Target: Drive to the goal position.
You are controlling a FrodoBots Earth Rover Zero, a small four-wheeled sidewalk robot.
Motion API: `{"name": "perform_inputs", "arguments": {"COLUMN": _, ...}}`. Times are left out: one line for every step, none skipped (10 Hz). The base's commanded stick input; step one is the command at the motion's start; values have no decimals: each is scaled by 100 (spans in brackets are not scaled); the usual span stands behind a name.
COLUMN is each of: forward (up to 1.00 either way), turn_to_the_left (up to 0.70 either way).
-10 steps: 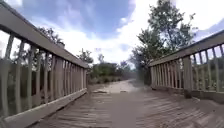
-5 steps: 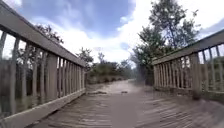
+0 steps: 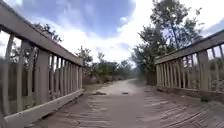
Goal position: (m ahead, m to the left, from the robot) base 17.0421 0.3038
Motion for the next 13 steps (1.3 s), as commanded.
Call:
{"name": "perform_inputs", "arguments": {"forward": 45, "turn_to_the_left": 0}}
{"name": "perform_inputs", "arguments": {"forward": 45, "turn_to_the_left": 0}}
{"name": "perform_inputs", "arguments": {"forward": 45, "turn_to_the_left": 0}}
{"name": "perform_inputs", "arguments": {"forward": 45, "turn_to_the_left": 0}}
{"name": "perform_inputs", "arguments": {"forward": 45, "turn_to_the_left": 0}}
{"name": "perform_inputs", "arguments": {"forward": 45, "turn_to_the_left": 0}}
{"name": "perform_inputs", "arguments": {"forward": 45, "turn_to_the_left": 0}}
{"name": "perform_inputs", "arguments": {"forward": 45, "turn_to_the_left": 0}}
{"name": "perform_inputs", "arguments": {"forward": 45, "turn_to_the_left": 0}}
{"name": "perform_inputs", "arguments": {"forward": 45, "turn_to_the_left": 0}}
{"name": "perform_inputs", "arguments": {"forward": 45, "turn_to_the_left": 0}}
{"name": "perform_inputs", "arguments": {"forward": 45, "turn_to_the_left": -17}}
{"name": "perform_inputs", "arguments": {"forward": 45, "turn_to_the_left": -27}}
